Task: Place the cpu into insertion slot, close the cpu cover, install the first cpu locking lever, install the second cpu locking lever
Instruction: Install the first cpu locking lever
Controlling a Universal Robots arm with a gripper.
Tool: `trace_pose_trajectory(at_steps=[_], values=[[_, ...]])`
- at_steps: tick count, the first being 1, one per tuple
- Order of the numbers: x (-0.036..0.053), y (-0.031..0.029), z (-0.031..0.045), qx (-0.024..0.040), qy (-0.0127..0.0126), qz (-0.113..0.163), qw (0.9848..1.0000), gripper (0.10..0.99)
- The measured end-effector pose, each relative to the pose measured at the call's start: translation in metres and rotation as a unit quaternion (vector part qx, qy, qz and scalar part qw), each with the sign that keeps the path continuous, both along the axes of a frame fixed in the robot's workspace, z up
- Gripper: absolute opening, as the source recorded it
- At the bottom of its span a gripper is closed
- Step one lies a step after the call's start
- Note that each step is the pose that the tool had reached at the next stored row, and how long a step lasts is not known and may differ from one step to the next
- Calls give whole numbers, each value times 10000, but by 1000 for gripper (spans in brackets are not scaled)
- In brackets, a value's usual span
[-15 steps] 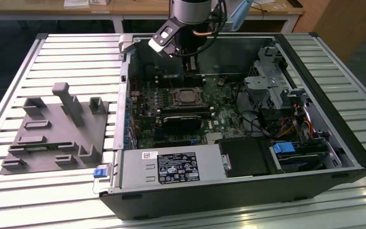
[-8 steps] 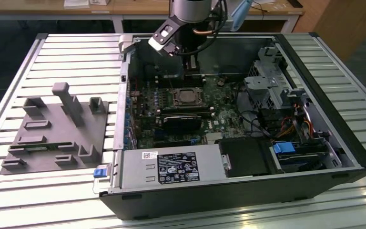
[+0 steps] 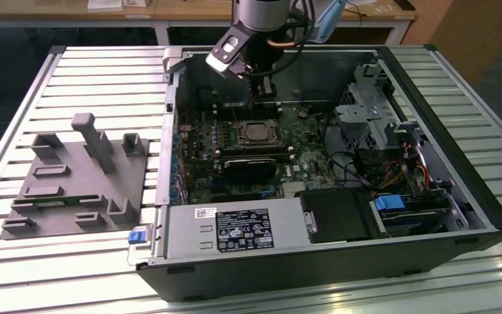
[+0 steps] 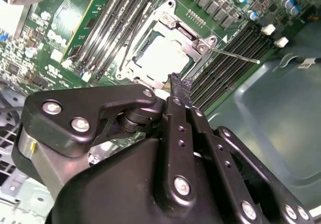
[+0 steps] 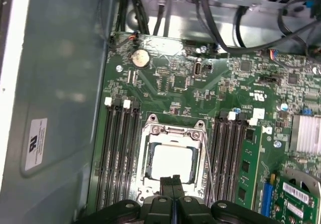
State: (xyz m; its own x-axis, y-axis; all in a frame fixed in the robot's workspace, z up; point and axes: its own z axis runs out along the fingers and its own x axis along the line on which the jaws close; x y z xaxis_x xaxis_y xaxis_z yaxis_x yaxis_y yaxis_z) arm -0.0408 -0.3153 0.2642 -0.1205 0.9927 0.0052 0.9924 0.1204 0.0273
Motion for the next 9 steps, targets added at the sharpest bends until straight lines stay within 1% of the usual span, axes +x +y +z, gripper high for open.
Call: trace_pose_trajectory(at_steps=[4, 9], values=[[0, 0, 0, 0, 0, 239, 9997, 106], [0, 0, 0, 0, 0, 493, 9988, 106]])
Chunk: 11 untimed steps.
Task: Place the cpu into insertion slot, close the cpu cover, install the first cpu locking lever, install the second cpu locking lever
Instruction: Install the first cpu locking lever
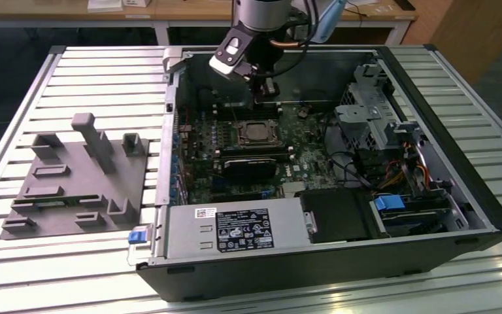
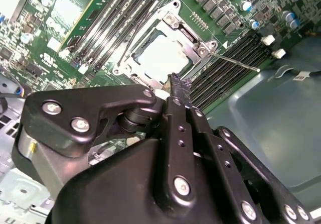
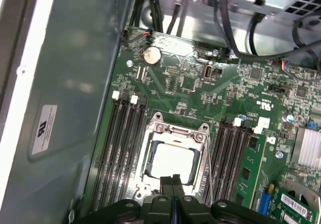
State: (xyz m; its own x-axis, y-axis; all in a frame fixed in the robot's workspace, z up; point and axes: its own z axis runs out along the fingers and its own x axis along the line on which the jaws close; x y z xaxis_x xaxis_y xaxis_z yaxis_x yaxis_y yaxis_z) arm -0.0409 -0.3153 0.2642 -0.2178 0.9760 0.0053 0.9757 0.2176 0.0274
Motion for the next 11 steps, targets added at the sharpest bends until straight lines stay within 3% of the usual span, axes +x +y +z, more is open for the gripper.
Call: trace_pose_trajectory(at_steps=[11], values=[[0, -1, 0, 0, 0, 496, 9988, 106]])
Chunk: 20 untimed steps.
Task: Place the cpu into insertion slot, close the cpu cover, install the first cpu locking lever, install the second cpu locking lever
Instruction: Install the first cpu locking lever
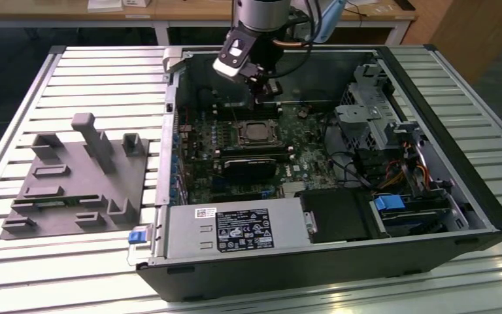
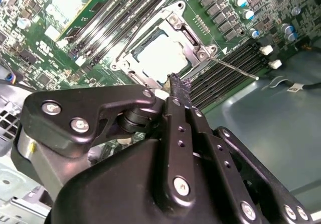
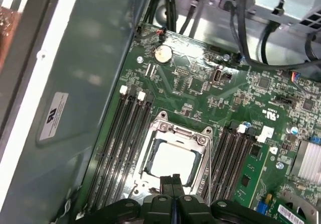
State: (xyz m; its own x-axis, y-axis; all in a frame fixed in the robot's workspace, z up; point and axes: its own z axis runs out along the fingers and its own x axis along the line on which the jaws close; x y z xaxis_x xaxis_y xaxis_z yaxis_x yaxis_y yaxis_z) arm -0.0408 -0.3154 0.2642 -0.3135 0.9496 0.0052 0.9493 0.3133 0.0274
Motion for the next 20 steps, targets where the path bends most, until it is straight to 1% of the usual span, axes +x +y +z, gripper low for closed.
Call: trace_pose_trajectory(at_steps=[8, 20], values=[[0, -1, 0, 0, 0, 282, 9996, 106], [0, -1, 0, 0, 0, 643, 9979, 106]])
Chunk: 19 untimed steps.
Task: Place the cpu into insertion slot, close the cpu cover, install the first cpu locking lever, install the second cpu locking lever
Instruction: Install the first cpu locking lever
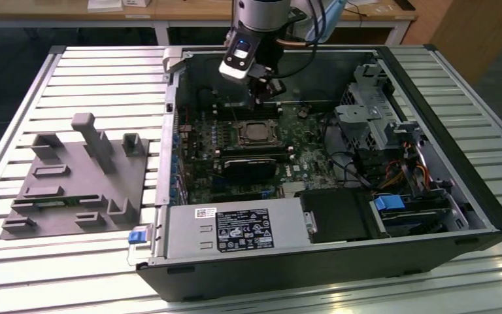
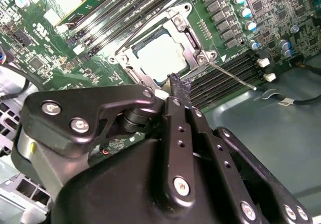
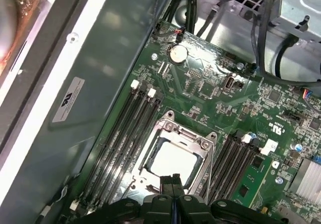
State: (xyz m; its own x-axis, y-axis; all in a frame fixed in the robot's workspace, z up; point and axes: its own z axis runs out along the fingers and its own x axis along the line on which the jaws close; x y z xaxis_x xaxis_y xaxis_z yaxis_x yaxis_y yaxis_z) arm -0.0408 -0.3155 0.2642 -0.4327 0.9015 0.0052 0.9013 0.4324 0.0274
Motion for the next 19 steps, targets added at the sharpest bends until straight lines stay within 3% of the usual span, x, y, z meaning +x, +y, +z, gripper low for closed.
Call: trace_pose_trajectory(at_steps=[19], values=[[0, 0, 0, 0, 0, 514, 9987, 106]])
